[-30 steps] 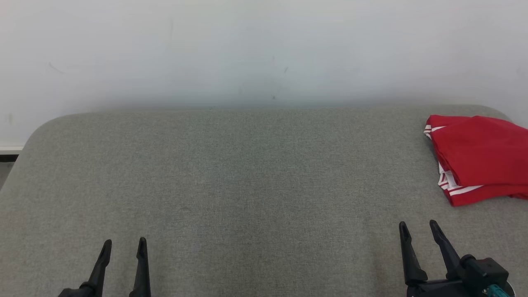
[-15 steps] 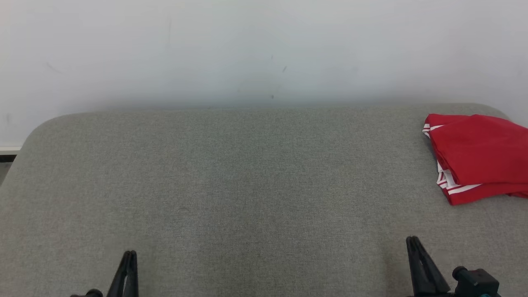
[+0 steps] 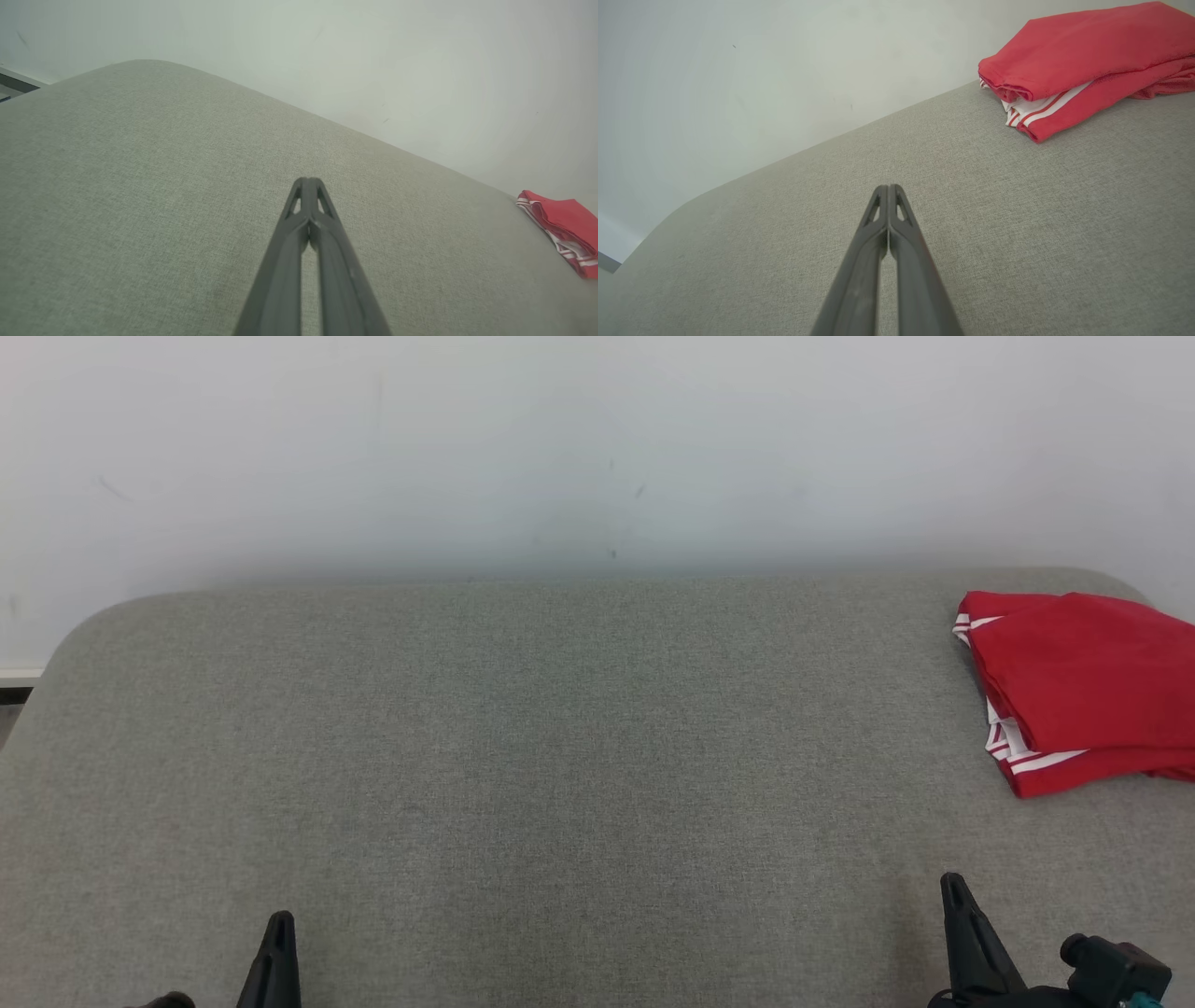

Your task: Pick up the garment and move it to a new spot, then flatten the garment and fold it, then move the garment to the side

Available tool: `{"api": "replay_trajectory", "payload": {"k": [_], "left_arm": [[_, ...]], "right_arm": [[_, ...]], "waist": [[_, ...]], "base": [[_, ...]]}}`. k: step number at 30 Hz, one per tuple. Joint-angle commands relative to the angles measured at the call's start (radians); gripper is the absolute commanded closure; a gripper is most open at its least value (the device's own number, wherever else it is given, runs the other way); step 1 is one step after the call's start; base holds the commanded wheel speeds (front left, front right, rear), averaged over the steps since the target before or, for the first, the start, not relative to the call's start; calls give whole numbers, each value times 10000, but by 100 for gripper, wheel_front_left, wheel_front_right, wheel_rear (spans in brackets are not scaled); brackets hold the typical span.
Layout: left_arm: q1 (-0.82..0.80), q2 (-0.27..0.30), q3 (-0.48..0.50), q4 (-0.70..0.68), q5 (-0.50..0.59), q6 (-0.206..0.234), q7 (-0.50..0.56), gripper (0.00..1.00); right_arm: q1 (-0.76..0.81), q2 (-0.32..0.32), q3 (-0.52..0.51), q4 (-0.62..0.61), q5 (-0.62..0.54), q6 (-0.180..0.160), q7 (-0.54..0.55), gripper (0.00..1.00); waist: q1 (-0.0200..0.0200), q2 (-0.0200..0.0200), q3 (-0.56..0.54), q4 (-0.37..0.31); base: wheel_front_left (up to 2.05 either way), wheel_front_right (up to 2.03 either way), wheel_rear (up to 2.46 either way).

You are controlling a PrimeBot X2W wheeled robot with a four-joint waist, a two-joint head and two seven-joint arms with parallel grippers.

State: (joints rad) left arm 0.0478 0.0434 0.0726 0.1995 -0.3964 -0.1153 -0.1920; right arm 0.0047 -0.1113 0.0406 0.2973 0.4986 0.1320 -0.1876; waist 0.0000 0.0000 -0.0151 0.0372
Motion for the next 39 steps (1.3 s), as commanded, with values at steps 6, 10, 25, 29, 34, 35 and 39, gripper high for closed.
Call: {"api": "replay_trajectory", "payload": {"k": [6,10,25,29,34,35,39], "left_arm": [[-392,38,60,-90,-1275,-41,299,100],[-464,41,81,-60,-1933,-49,462,100],[-721,51,150,45,-4015,-69,986,100],[-788,54,170,74,-4552,-76,1127,100],[-860,58,193,109,-5196,-82,1296,100],[-877,58,198,114,-5311,-84,1320,100],[-943,61,217,140,-5809,-90,1451,100]], "right_arm": [[-328,43,-194,-212,1143,-4,289,100],[-386,78,-276,-233,1745,-5,453,100],[-567,186,-540,-293,3648,-7,974,100],[-605,214,-607,-309,4139,-8,1107,100],[-661,247,-690,-326,4728,-9,1274,100],[-674,254,-706,-329,4845,-9,1303,100],[-722,279,-769,-345,5287,-10,1433,100]], "waist": [[0,0,9,-20],[0,0,15,-34],[0,0,35,-80],[0,0,41,-94],[0,0,48,-111],[0,0,50,-114],[0,0,55,-127]], "base": [[0,0,0],[0,0,0],[0,0,0],[0,0,0],[0,0,0],[0,0,0],[0,0,0]]}}
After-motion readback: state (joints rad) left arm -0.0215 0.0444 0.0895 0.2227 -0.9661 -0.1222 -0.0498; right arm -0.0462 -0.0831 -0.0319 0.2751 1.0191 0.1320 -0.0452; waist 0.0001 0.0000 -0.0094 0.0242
